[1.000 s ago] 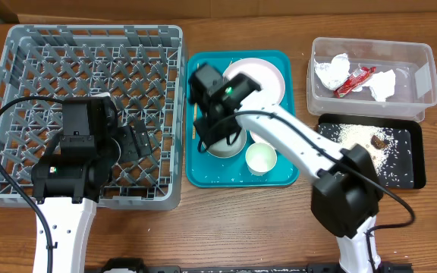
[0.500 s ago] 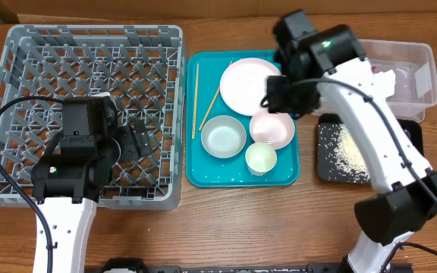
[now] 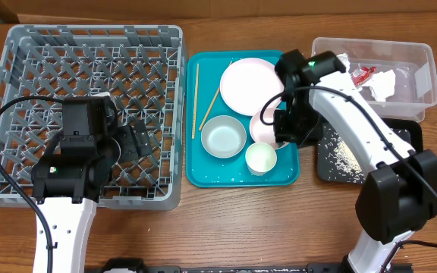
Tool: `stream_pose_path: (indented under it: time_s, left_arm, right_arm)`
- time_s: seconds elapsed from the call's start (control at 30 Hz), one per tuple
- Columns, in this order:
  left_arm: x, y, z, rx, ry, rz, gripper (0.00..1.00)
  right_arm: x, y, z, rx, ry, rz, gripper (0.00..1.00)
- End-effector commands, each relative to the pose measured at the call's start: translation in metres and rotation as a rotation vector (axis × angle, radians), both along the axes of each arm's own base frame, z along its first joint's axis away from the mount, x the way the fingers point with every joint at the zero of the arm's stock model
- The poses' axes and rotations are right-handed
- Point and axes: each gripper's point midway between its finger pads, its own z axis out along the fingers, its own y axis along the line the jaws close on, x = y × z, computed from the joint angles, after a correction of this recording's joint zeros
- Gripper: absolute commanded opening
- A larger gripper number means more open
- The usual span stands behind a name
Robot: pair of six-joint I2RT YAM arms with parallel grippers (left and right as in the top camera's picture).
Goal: Sort waste into correct bins and load items into the dishwasher
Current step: 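Move the right gripper to the small white cup on the tray, then grasp the small white cup with the right gripper and lift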
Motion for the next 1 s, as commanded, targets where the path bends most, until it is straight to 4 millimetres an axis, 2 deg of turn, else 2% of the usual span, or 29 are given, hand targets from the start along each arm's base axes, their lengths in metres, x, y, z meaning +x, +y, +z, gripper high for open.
stream_pose_path:
  time_s: [0.0, 0.23, 0.4, 0.47, 0.63, 0.7, 0.8, 0.97]
  left_arm:
    - [0.003, -0.001, 0.008, -0.017, -0.024, 0.008, 1.0]
    - [0.003, -0.001, 0.008, -0.017, -0.024, 0.007, 1.0]
    - [0.004, -0.001, 0.008, -0.017, -0.026, 0.008, 1.0]
    - [0.004, -0.001, 0.008, -0.017, -0.028, 0.008, 1.0]
    - [0.004, -0.001, 0.009, -0.017, -0.028, 0.008, 1.0]
    - [0.004, -0.001, 0.009, -0.017, -0.028, 0.008, 1.0]
    - [0.004, -0.001, 0.008, -0.017, -0.028, 0.008, 1.0]
    - [0.004, -0.001, 0.008, -0.017, -0.027, 0.008, 1.0]
  right_arm:
    - [-0.01, -0.002, -0.014, -0.015, 0.04, -0.012, 0.45]
    - [-0.019, 0.004, -0.032, 0.025, 0.071, -0.018, 0.45]
    - [-0.02, 0.005, -0.031, 0.035, 0.07, -0.017, 0.45]
    - [-0.02, 0.005, -0.027, 0.037, 0.063, -0.017, 0.45]
    - [-0.014, 0.004, 0.006, 0.07, -0.012, -0.003, 0.46]
    - [-0.013, 0.004, 0.011, 0.078, -0.031, -0.001, 0.46]
    - [-0.013, 0.007, 0.008, 0.08, -0.034, 0.011, 0.47]
    - [-0.015, 0.011, -0.012, 0.091, -0.035, 0.018, 0.47]
